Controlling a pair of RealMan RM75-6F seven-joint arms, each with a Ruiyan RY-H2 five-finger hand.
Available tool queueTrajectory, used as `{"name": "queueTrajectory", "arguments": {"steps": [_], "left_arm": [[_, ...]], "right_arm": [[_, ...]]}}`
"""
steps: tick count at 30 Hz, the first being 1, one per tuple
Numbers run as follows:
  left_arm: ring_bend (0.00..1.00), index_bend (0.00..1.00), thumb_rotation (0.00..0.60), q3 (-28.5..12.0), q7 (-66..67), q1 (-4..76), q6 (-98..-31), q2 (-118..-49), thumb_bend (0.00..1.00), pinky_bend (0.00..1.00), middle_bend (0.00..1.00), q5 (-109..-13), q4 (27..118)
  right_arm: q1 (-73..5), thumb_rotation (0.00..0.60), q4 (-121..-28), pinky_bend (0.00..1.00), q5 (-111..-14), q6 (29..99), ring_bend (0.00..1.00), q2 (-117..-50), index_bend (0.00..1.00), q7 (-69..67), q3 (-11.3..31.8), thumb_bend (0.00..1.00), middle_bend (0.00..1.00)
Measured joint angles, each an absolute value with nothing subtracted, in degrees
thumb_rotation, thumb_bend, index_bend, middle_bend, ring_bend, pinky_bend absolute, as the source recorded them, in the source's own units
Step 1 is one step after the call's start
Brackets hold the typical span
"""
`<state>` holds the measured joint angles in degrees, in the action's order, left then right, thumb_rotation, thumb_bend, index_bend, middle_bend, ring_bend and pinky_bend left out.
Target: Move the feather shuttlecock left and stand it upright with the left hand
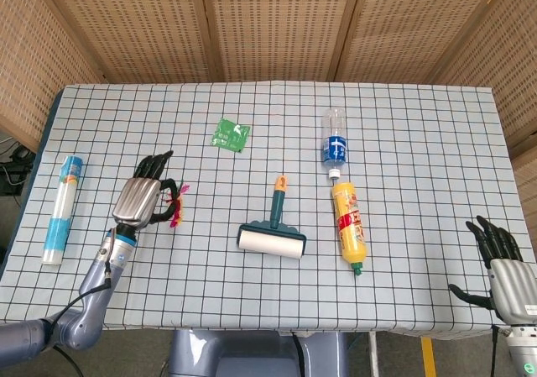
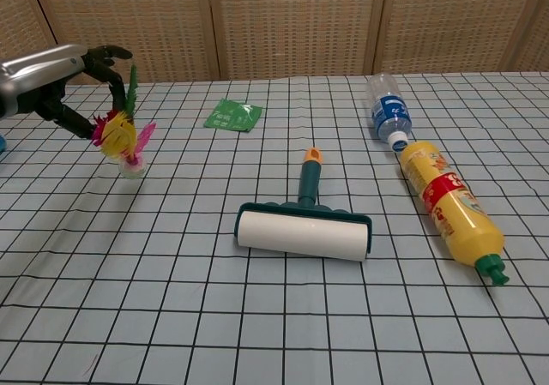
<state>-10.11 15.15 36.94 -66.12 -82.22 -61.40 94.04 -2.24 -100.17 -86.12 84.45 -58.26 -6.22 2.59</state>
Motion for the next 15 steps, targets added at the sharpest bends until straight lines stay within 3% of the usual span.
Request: {"name": "queueTrajectory", "arguments": {"steps": [12, 15], "left_arm": [[0.0, 0.67, 0.6, -12.73, 1.13, 34.72, -59.91, -83.86, 0.6, 0.0, 0.0, -57.68, 92.83], [0.0, 0.66, 0.6, -13.01, -0.71, 34.39, -59.2, -83.76, 0.5, 0.0, 0.0, -57.74, 92.64]], "right_arm": [[-2.28, 0.6, -100.17, 0.01, -85.96, 84.36, 0.0, -58.28, 0.0, -6.14, 2.65, 0.07, 0.0], [-2.31, 0.6, -100.2, 0.01, -85.95, 84.27, 0.0, -58.3, 0.01, -6.05, 2.62, 0.07, 0.0]]}}
